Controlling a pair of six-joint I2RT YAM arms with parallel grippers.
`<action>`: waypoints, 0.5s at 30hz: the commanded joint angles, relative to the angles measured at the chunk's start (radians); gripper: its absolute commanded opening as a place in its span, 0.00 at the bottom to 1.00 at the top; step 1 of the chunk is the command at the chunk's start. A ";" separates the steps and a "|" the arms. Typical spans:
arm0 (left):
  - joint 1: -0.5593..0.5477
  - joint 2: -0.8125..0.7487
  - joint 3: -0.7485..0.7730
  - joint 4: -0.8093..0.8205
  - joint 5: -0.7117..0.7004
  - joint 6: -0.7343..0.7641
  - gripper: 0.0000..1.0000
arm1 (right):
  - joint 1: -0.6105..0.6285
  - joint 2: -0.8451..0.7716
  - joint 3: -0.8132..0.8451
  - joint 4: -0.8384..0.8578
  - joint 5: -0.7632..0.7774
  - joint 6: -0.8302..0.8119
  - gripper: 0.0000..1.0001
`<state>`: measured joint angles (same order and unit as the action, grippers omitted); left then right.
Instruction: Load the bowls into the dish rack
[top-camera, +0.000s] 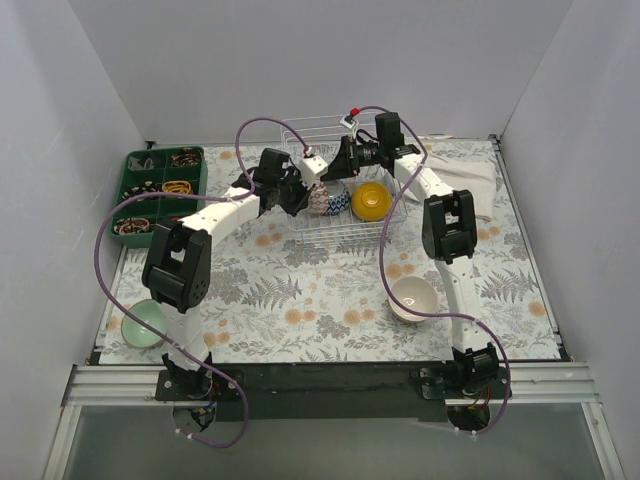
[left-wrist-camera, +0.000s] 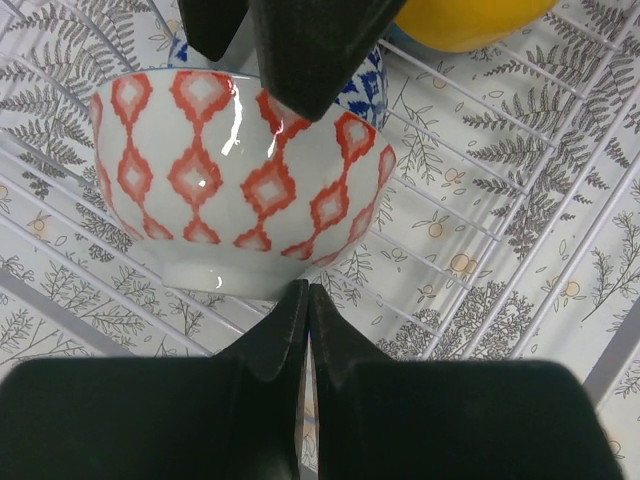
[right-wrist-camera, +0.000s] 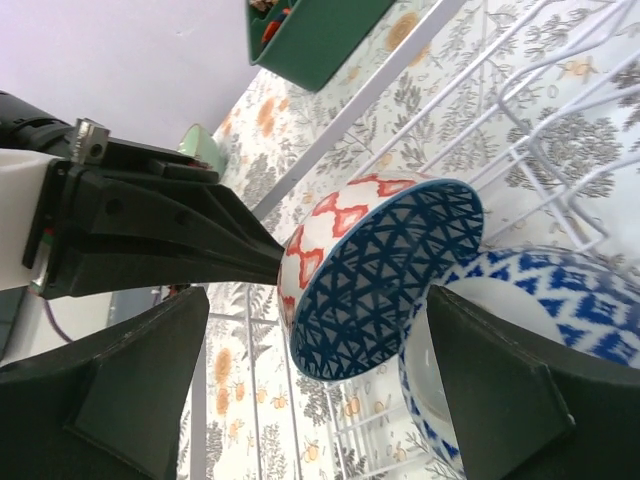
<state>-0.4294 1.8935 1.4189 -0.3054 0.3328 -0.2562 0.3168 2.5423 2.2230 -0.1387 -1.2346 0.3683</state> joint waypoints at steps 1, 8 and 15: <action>0.000 0.022 0.081 0.035 0.024 0.015 0.00 | -0.038 -0.028 0.101 -0.102 0.053 -0.126 0.99; -0.025 0.091 0.175 0.049 0.049 -0.014 0.00 | -0.084 -0.106 0.112 -0.196 0.089 -0.229 0.99; -0.052 0.098 0.230 0.057 0.037 -0.041 0.00 | -0.133 -0.180 0.128 -0.315 0.139 -0.357 0.99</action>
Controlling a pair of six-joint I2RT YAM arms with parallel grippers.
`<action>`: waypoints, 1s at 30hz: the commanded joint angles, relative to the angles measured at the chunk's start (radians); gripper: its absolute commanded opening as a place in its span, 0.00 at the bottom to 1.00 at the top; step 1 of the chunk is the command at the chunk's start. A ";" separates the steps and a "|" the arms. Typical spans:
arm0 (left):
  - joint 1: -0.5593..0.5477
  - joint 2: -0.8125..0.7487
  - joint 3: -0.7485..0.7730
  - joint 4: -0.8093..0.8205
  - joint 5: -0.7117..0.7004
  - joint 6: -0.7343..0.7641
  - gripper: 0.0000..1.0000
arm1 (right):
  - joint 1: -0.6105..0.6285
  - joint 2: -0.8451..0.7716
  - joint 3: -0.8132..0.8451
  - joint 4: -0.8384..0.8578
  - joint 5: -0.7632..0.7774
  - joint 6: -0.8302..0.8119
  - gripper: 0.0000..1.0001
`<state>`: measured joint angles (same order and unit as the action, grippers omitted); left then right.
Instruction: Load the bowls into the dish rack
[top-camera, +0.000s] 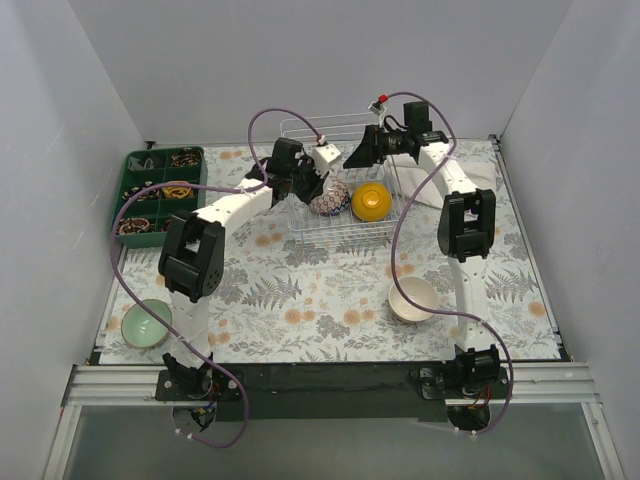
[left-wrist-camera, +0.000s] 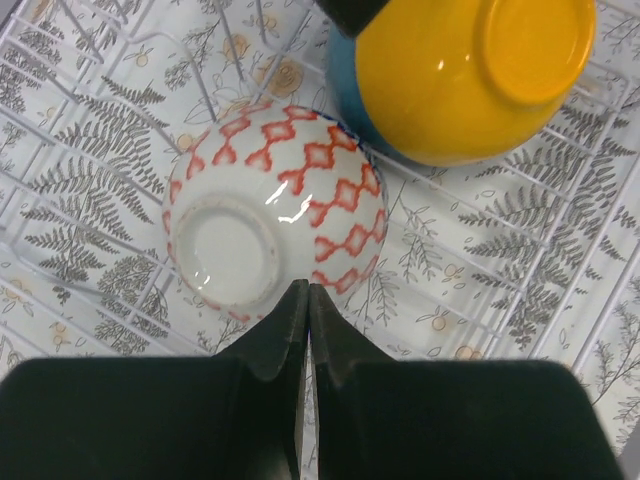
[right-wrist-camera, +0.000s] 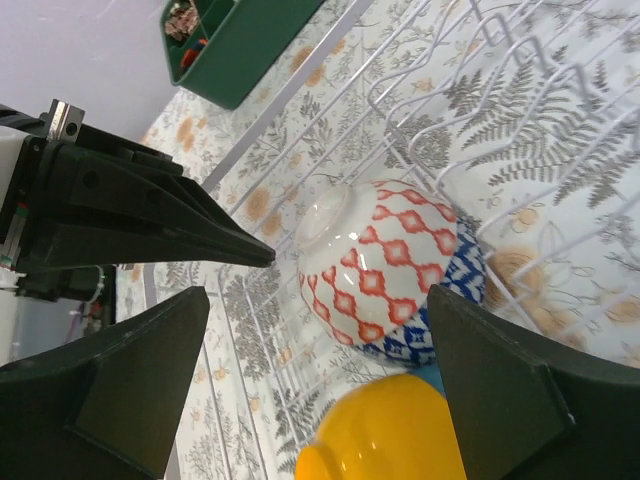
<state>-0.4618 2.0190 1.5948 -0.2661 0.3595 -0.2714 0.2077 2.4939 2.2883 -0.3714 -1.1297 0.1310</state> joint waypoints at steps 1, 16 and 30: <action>-0.023 -0.040 0.057 0.018 0.006 -0.032 0.00 | -0.027 -0.141 0.068 -0.133 0.048 -0.178 0.99; 0.139 -0.425 -0.067 -0.154 -0.309 0.006 0.77 | -0.082 -0.418 -0.058 -0.356 0.263 -0.381 0.99; 0.373 -0.939 -0.461 -0.674 -0.537 0.137 0.86 | -0.027 -0.850 -0.656 -0.232 0.618 -0.545 0.99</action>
<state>-0.1009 1.1576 1.2144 -0.7261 -0.0723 -0.1455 0.1303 1.8450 1.8767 -0.6884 -0.7788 -0.3065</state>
